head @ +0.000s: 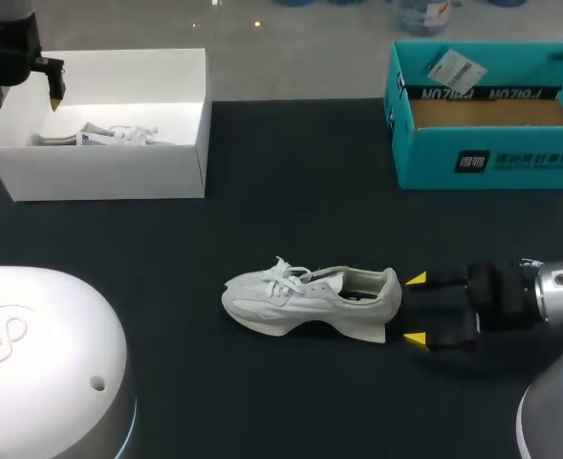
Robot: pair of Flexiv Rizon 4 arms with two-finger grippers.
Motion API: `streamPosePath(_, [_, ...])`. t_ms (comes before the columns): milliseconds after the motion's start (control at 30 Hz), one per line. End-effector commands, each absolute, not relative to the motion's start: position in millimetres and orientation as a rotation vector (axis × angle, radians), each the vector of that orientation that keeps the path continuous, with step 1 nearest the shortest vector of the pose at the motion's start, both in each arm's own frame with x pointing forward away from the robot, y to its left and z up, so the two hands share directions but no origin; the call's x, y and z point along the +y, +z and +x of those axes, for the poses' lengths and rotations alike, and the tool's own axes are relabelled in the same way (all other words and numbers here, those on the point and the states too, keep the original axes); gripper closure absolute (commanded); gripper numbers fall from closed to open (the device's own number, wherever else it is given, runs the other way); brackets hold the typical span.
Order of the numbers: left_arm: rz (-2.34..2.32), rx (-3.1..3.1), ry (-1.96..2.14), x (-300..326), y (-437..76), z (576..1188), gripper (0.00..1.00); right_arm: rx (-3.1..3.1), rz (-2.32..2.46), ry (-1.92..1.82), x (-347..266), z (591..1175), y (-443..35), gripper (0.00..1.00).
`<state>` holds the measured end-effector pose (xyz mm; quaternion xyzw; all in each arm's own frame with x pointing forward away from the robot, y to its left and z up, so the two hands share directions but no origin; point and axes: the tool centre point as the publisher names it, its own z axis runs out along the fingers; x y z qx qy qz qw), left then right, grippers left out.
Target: Take the shoe out of the shoebox, open the shoe tongue, remove and reinsert the insole, then place the shoe into the shoebox
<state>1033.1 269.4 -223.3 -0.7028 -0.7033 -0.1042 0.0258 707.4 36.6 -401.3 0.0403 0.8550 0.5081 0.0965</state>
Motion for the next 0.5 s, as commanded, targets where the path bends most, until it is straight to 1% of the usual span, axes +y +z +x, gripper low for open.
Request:
streamPosePath(33, [-2.173, -2.172, -0.322, 270, -223, 1033, 0.0, 2.536, 0.113, 1.508, 44, 712, -407, 0.0])
streamPosePath(500, [-2.173, -2.172, -0.322, 270, -223, 1033, 0.0, 2.525, 0.075, 1.562, 67, 721, -419, 0.0])
